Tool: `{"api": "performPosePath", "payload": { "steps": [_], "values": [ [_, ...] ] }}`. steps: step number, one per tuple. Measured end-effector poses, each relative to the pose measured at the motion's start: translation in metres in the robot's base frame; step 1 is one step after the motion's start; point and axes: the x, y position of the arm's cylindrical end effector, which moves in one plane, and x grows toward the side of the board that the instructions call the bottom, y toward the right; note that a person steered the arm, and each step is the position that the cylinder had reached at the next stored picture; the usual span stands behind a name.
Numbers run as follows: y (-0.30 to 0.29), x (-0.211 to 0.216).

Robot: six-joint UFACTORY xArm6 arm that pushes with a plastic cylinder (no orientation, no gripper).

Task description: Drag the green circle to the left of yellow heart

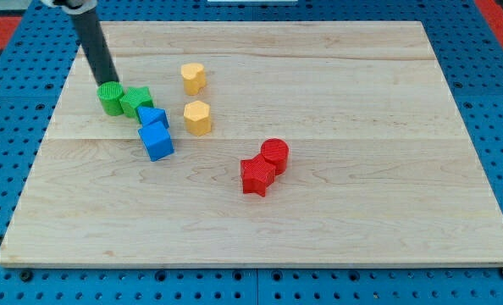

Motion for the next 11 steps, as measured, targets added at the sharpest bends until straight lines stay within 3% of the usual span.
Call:
{"api": "performPosePath", "payload": {
  "steps": [1,2,3,4,5,8,10,11],
  "values": [
    [-0.047,0.015],
    [-0.062,0.058],
    [-0.003,0.049],
    [0.017,0.020],
    [0.006,0.001],
    [0.073,-0.007],
    [0.050,-0.036],
    [0.096,-0.036]
  ]
}}
